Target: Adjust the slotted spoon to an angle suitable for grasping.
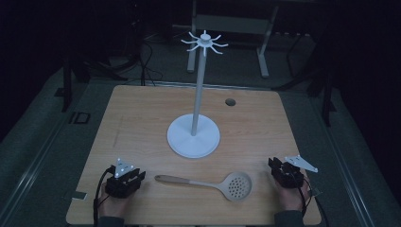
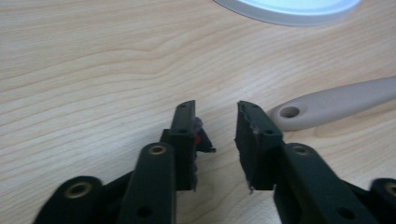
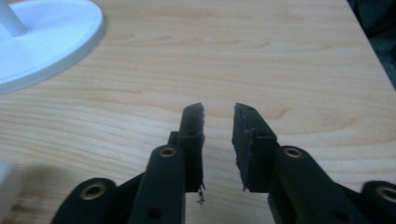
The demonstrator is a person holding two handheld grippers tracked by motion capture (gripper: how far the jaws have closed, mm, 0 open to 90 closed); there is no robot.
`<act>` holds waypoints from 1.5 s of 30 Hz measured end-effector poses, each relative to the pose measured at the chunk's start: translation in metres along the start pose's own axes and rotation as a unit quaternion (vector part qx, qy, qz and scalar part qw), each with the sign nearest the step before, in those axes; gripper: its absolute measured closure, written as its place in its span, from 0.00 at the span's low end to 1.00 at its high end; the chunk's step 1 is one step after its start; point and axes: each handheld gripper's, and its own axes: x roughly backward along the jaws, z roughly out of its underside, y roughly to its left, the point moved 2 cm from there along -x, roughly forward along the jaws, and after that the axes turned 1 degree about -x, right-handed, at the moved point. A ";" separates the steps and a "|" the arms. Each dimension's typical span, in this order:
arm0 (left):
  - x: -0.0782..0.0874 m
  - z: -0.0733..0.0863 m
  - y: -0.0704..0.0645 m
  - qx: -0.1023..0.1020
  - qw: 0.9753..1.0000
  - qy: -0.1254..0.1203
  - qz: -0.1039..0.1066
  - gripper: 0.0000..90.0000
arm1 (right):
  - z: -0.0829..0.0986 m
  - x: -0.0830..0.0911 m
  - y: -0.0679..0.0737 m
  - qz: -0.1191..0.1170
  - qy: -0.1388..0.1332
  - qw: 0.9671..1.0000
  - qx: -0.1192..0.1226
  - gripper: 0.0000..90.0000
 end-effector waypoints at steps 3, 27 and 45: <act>-0.002 0.000 -0.003 -0.006 1.000 0.010 0.005 0.87 | 0.000 0.001 0.003 0.003 -0.001 1.000 0.011 0.82; -0.023 -0.003 -0.026 -0.043 0.998 0.050 0.021 0.97 | -0.001 0.010 0.000 0.010 -0.023 1.000 0.005 0.78; -0.045 -0.025 -0.043 -0.045 0.998 0.048 0.022 0.97 | -0.001 0.012 0.000 0.009 -0.023 1.000 0.002 0.76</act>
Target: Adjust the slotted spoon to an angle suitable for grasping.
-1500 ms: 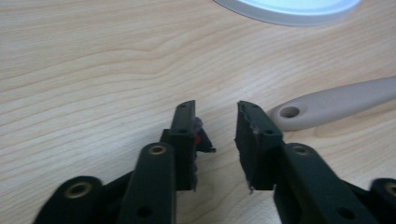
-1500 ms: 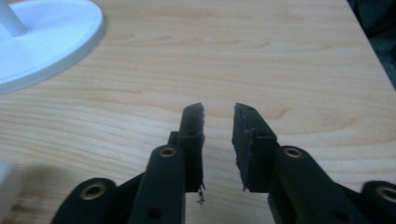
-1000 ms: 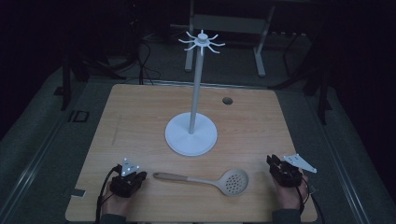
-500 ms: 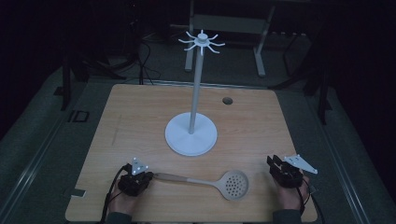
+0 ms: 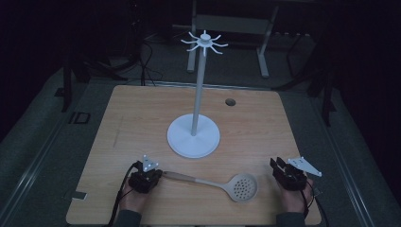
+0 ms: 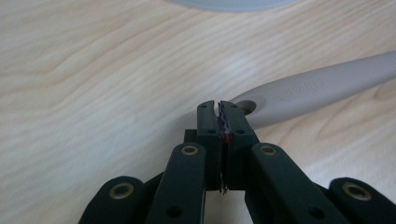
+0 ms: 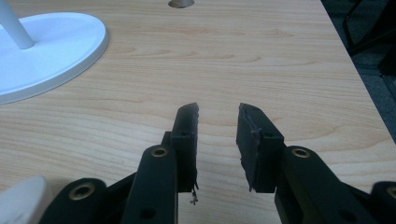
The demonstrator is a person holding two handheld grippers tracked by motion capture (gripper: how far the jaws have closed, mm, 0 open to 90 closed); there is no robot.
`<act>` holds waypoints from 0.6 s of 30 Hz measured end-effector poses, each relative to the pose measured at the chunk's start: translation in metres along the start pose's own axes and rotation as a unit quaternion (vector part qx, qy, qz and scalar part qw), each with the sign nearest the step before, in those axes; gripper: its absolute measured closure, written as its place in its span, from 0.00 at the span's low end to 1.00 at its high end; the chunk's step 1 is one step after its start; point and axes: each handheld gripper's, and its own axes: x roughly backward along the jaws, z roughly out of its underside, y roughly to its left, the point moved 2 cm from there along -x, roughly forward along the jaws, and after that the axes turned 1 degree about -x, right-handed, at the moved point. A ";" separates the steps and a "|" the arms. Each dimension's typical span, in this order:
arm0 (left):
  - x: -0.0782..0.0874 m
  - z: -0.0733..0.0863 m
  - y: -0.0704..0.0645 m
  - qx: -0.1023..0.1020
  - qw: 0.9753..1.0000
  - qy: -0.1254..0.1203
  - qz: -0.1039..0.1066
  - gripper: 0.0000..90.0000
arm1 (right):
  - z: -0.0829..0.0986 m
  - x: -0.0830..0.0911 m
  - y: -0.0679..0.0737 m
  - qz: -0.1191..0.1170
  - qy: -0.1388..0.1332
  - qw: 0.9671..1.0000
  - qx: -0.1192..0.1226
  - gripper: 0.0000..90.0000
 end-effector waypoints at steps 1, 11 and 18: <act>-0.002 -0.003 -0.001 -0.002 1.000 0.000 0.001 0.97 | 0.000 0.000 0.000 0.000 0.000 1.000 -0.001 0.76; -0.024 -0.027 -0.016 -0.024 1.000 -0.009 0.014 0.98 | 0.000 -0.002 -0.001 -0.012 0.011 1.000 0.001 0.72; -0.037 -0.045 -0.023 -0.029 0.999 -0.014 0.027 0.98 | -0.003 0.000 -0.001 -0.015 0.010 1.000 0.005 0.72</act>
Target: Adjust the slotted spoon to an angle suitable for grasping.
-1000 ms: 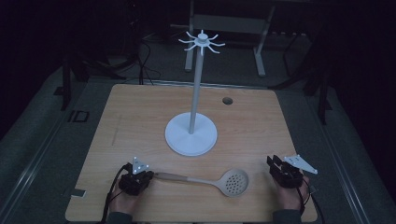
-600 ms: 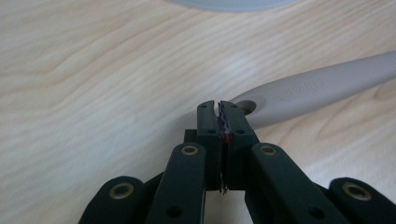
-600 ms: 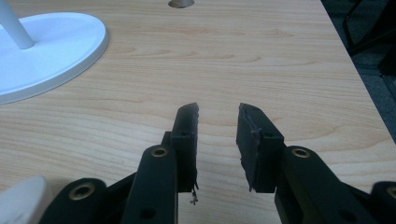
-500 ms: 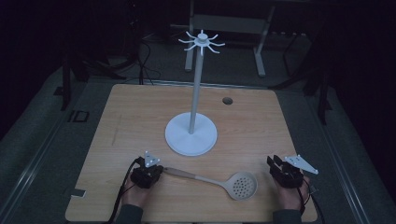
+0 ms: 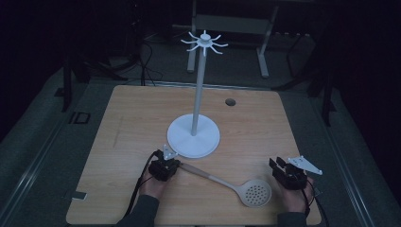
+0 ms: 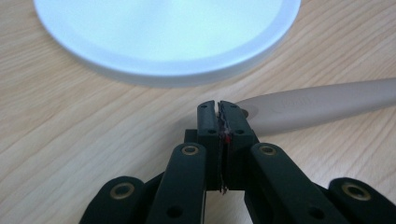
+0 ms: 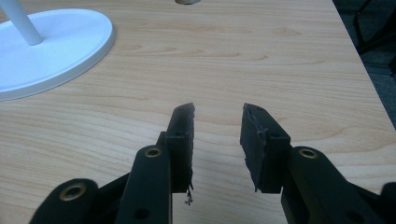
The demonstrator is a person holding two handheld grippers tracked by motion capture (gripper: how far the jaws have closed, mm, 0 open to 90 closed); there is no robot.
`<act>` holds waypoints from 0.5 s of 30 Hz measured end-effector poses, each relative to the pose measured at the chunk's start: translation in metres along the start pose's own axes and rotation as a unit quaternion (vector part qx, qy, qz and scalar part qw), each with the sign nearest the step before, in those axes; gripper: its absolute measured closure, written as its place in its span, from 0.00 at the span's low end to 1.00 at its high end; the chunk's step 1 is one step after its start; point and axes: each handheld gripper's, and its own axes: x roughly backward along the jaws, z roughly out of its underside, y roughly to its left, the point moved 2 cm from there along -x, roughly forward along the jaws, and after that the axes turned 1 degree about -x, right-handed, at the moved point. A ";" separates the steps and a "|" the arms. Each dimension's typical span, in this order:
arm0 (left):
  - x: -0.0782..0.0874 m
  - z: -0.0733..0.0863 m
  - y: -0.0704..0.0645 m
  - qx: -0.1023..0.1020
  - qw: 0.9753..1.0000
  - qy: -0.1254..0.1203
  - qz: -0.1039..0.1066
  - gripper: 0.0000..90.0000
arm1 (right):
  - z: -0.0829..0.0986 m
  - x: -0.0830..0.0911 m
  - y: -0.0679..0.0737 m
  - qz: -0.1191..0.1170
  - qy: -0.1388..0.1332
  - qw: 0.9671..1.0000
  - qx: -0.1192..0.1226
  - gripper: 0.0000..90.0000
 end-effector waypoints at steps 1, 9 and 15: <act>0.000 0.000 0.000 0.000 1.000 0.000 0.000 0.98 | 0.000 0.000 0.000 0.000 0.000 1.000 0.000 0.72; -0.003 -0.011 -0.005 -0.010 0.999 -0.013 0.028 0.95 | -0.005 0.002 0.001 -0.015 -0.001 1.000 0.009 0.73; 0.005 -0.010 -0.001 -0.008 0.999 -0.020 0.024 0.94 | -0.011 0.004 0.009 -0.022 0.003 0.999 0.028 0.72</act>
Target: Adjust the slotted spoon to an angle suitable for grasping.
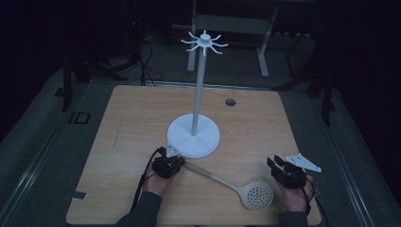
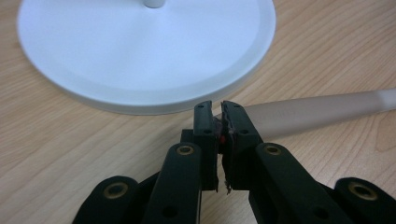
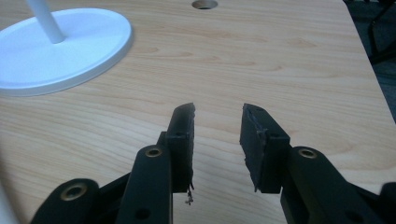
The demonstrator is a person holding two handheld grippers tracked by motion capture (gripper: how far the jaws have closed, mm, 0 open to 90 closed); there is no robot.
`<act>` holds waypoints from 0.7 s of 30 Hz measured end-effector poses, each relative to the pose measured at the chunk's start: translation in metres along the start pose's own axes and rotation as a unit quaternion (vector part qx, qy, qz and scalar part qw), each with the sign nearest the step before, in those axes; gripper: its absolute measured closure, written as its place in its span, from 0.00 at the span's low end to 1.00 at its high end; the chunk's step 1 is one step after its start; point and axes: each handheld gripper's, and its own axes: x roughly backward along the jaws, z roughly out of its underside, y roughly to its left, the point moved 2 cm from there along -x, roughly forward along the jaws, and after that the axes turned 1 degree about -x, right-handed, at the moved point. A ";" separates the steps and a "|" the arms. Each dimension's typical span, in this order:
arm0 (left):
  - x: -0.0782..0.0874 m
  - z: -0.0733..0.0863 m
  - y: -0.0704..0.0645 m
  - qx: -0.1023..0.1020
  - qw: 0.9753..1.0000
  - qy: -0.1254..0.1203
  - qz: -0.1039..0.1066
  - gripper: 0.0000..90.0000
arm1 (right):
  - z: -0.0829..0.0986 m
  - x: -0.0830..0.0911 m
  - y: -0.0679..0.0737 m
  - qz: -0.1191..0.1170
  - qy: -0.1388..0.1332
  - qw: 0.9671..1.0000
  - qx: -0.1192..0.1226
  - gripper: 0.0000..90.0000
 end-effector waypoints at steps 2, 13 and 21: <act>0.004 0.000 0.003 0.001 1.000 -0.002 -0.003 0.94 | -0.002 0.000 0.003 -0.006 0.002 1.000 0.004 0.72; 0.029 0.016 0.018 0.010 1.000 -0.009 -0.016 0.91 | -0.014 0.000 0.020 -0.038 0.023 0.998 0.038 0.70; 0.044 0.038 0.031 0.026 0.999 -0.010 -0.034 0.90 | -0.030 0.002 0.031 -0.052 0.035 0.995 0.077 0.68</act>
